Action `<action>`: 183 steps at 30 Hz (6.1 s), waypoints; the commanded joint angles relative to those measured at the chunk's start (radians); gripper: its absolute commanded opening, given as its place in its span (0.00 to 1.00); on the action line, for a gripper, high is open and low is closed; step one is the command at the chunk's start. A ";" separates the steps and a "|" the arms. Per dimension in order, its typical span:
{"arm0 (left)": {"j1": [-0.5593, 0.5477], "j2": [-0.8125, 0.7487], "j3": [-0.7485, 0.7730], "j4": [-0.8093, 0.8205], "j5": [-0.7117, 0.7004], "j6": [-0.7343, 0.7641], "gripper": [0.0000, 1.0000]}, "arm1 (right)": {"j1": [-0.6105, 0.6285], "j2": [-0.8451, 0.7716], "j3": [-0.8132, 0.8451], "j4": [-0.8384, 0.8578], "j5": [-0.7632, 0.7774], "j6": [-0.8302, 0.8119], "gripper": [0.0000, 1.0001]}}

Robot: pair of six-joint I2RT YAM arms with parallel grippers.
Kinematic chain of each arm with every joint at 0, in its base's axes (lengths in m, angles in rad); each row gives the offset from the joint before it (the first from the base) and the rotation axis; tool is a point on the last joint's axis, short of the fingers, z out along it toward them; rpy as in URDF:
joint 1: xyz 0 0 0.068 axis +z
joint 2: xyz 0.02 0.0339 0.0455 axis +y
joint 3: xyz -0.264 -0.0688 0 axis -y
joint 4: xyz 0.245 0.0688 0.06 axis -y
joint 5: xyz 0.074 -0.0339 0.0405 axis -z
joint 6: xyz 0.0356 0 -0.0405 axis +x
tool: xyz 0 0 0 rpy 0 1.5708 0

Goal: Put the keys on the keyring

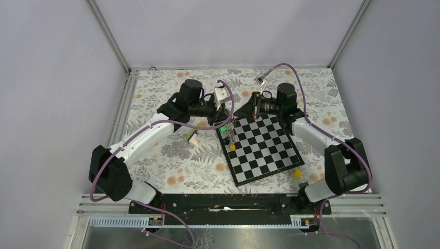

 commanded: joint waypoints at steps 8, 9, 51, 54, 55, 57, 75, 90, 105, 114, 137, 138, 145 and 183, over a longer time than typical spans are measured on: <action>-0.011 -0.050 0.006 0.042 0.151 0.058 0.00 | -0.002 0.037 0.046 0.008 -0.012 0.001 0.00; -0.011 -0.049 0.006 0.043 0.157 0.059 0.00 | -0.002 0.038 0.048 0.008 -0.013 0.002 0.00; -0.042 -0.019 0.050 0.038 -0.021 0.135 0.00 | -0.040 -0.042 -0.018 0.089 -0.062 0.026 0.00; -0.046 -0.014 0.047 0.046 -0.020 0.131 0.00 | -0.036 -0.033 -0.022 0.093 -0.060 0.031 0.00; -0.048 -0.013 0.047 0.048 -0.023 0.131 0.00 | -0.036 -0.030 -0.022 0.097 -0.061 0.035 0.00; -0.049 -0.009 0.050 0.048 -0.032 0.130 0.00 | -0.035 -0.024 -0.020 0.103 -0.065 0.044 0.00; -0.051 -0.020 0.011 0.127 -0.131 -0.002 0.00 | -0.024 -0.048 -0.109 0.215 0.009 0.112 0.00; -0.058 -0.016 -0.007 0.130 -0.104 0.012 0.00 | -0.023 -0.042 -0.093 0.238 -0.024 0.142 0.00; -0.060 -0.021 -0.015 0.123 -0.062 0.027 0.00 | -0.024 -0.026 -0.081 0.240 -0.031 0.151 0.00; -0.060 -0.027 -0.017 0.114 -0.040 0.037 0.00 | -0.024 -0.020 -0.072 0.197 -0.016 0.118 0.00; -0.060 -0.036 -0.024 0.100 0.045 0.054 0.00 | -0.024 -0.009 -0.061 0.163 -0.005 0.101 0.00; -0.060 -0.036 -0.025 0.101 0.048 0.055 0.00 | -0.024 -0.009 -0.061 0.163 -0.005 0.102 0.00; -0.060 -0.030 -0.018 0.101 0.058 0.048 0.00 | -0.021 -0.011 -0.057 0.149 -0.002 0.094 0.00; -0.061 -0.023 -0.032 0.069 0.236 0.081 0.00 | 0.007 0.009 0.013 -0.018 0.046 0.022 0.00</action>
